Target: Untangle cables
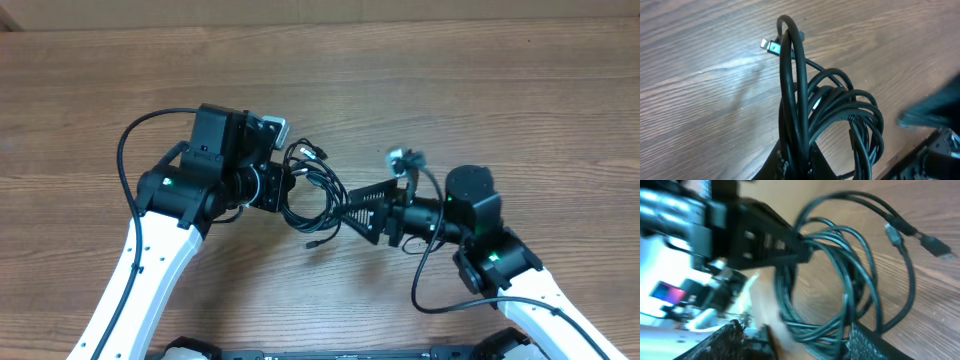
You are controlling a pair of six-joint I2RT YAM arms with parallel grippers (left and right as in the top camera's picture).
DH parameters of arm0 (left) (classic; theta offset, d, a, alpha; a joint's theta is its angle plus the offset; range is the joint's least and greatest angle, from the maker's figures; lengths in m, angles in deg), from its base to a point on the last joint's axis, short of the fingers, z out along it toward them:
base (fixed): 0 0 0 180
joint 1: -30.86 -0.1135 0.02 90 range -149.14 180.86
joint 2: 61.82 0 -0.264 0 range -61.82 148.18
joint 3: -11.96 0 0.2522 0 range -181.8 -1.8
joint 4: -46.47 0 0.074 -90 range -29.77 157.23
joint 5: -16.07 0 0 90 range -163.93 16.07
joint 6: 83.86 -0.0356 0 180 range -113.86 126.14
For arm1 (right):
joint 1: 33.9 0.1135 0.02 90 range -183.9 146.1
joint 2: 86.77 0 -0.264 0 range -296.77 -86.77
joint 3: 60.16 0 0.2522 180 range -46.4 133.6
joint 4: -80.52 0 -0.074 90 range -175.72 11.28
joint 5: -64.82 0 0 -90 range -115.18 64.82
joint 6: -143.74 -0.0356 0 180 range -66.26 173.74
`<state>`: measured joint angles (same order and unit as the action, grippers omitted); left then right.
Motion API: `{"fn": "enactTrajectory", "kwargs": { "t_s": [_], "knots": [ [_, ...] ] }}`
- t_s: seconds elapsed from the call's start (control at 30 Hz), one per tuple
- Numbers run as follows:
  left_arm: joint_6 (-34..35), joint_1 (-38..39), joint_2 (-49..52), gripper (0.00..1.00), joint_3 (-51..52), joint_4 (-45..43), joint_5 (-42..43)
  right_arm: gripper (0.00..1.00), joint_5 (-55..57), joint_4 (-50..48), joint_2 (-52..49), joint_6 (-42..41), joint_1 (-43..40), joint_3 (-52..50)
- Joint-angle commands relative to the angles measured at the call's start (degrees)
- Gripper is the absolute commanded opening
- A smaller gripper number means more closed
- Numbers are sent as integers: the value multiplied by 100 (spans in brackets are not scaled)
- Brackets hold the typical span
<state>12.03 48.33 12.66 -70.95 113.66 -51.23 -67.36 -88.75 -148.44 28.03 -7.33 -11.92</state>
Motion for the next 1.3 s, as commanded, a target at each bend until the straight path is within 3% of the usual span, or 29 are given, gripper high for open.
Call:
{"fn": "enactTrajectory", "kwargs": {
  "t_s": [0.0,0.1,0.53,0.73,0.97,1.27],
  "knots": [
    [-389,-20,-68,4,-146,87,463,67,1316,219,33,855,175,0],
    [-540,-20,-68,4,-146,284,549,68,1867,293,33,1163,245,0],
    [-439,-13,15,4,-140,332,1040,67,1864,317,31,1237,955,0],
    [-487,122,142,4,-138,378,1189,51,2162,330,15,1231,1075,0],
    [-616,291,164,4,-138,455,1187,6,2153,317,15,1217,1075,0],
    [-612,280,164,4,-138,251,1161,4,1060,376,15,1204,1075,0]
  ]
}}
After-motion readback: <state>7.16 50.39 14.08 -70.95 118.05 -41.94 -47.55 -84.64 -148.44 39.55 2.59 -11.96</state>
